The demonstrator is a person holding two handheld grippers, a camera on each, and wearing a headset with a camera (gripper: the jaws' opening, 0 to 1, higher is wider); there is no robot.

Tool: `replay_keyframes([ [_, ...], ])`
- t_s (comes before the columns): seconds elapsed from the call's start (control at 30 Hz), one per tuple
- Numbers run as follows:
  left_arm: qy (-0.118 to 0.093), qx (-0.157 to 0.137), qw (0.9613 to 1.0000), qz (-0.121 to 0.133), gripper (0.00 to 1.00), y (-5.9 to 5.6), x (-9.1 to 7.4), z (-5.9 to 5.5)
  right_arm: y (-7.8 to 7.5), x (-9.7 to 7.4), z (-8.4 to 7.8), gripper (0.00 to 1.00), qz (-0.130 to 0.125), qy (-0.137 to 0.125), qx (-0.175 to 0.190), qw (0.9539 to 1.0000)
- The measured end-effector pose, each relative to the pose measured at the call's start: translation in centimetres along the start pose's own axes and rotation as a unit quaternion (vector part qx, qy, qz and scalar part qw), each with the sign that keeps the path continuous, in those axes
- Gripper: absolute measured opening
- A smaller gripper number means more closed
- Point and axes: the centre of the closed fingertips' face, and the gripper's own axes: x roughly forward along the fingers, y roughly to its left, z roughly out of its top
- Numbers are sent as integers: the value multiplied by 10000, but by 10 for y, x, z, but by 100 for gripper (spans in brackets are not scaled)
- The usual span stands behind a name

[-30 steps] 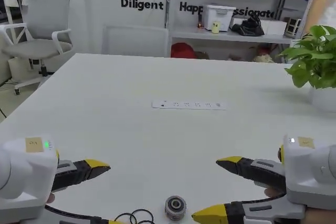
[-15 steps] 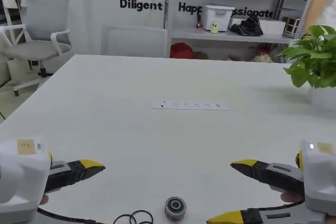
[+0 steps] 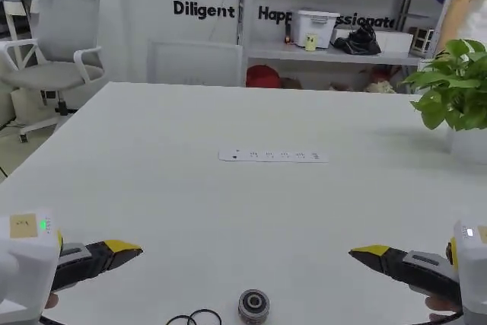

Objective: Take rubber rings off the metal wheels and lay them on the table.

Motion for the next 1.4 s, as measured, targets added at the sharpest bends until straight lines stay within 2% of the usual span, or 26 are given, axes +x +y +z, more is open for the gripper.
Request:
replay_keyframes([
  [0.3, 20, -31, 10000, 50, 88, -1, -4, -6, 2, -5, -5, 90, -22, 42, -33, 10000],
  [0.6, 79, 74, 9999, 75, 91, -2, -5, -9, 1, -9, -10, 92, -74, 72, -27, 9999],
  [1.4, 127, 16, 9998, 132, 92, 0, -9, -16, 6, -5, -17, 93, 18, 155, -27, 9999],
])
